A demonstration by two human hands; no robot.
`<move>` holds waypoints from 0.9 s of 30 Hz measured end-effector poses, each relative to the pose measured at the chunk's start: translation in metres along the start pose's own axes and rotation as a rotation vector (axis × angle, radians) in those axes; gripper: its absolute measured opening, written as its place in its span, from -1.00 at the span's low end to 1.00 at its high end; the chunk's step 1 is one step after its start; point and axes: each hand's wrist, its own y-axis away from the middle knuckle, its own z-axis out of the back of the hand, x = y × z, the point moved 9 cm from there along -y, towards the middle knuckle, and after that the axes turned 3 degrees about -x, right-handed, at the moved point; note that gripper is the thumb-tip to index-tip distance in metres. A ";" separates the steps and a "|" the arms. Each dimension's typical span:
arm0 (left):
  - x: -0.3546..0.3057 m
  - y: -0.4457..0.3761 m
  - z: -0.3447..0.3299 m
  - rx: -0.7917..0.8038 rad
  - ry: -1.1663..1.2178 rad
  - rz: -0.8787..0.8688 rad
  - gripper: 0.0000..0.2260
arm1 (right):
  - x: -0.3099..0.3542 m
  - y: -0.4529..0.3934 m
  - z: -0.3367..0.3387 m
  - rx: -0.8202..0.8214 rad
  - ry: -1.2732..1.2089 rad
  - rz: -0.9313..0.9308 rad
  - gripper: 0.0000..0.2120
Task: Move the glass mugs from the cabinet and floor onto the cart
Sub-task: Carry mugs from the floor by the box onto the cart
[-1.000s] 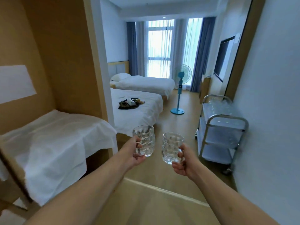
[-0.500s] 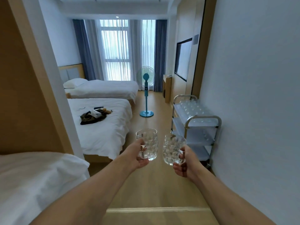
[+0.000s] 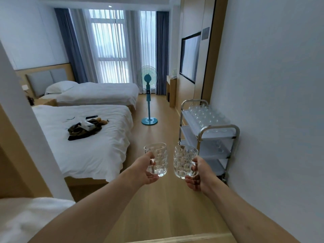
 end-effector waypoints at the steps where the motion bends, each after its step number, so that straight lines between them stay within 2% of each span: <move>1: -0.010 -0.013 -0.003 -0.010 0.001 0.000 -0.76 | 0.009 -0.014 -0.003 0.002 -0.012 0.001 -0.74; 13: -0.149 -0.156 -0.067 -0.023 0.032 -0.060 -0.78 | 0.145 -0.181 -0.036 0.018 0.003 0.060 -0.72; 19: -0.168 -0.220 -0.075 -0.037 -0.015 0.018 -0.76 | 0.154 -0.246 -0.054 0.015 0.024 -0.027 -0.73; 27: -0.216 -0.328 -0.093 0.018 -0.088 0.074 -0.78 | 0.174 -0.332 -0.077 -0.086 0.009 -0.067 -0.72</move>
